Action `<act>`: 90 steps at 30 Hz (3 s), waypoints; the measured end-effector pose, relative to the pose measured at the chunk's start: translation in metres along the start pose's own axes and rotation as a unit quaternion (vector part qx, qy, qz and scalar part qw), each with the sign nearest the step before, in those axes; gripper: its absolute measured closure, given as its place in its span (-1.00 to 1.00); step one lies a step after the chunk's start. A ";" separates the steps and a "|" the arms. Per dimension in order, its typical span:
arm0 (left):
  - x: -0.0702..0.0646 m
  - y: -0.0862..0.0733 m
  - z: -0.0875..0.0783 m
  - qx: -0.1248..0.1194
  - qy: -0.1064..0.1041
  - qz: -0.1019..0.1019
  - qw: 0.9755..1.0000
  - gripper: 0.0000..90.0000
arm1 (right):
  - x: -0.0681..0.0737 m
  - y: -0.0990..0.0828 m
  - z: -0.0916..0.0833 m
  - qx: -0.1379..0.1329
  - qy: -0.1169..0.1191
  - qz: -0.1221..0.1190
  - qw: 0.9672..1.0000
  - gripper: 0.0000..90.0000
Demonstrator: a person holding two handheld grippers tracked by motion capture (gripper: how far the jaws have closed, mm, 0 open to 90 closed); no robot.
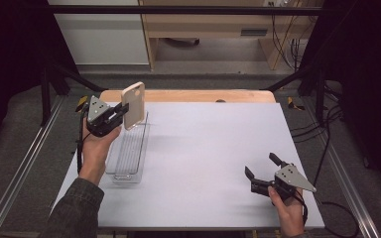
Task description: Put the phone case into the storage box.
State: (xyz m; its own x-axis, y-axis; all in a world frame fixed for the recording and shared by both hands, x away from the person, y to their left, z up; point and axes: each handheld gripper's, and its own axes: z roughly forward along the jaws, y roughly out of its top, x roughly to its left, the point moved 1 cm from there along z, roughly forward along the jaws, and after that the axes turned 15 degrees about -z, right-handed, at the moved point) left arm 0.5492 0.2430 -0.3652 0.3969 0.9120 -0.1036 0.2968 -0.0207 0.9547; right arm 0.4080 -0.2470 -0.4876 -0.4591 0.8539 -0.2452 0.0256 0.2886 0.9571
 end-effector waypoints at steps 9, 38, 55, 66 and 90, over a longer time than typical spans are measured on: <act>0.009 -0.012 0.011 0.013 0.011 -0.040 0.999 0.78 | 0.000 -0.001 0.001 0.001 0.002 0.004 1.000 -0.91; 0.019 -0.021 0.037 0.043 0.029 -0.088 0.995 0.78 | -0.001 -0.003 -0.002 0.004 -0.001 0.015 1.000 -0.91; 0.021 -0.023 0.042 0.074 0.012 -0.083 0.994 0.78 | -0.002 -0.004 -0.001 0.004 0.000 0.013 1.000 -0.91; 0.019 -0.025 0.049 0.080 0.015 -0.087 0.993 0.78 | -0.003 -0.005 -0.001 0.005 -0.001 0.014 1.000 -0.91; 0.020 -0.024 0.056 0.087 0.021 -0.084 0.993 0.78 | -0.003 -0.005 -0.001 0.004 -0.001 0.012 1.000 -0.92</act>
State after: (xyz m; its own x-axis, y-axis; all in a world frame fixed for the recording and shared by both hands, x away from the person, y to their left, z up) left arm 0.5983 0.2390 -0.4055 0.2947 0.9245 -0.2416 0.5018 0.0655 0.8625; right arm 0.4083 -0.2515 -0.4911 -0.4567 0.8614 -0.2222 0.0436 0.2711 0.9616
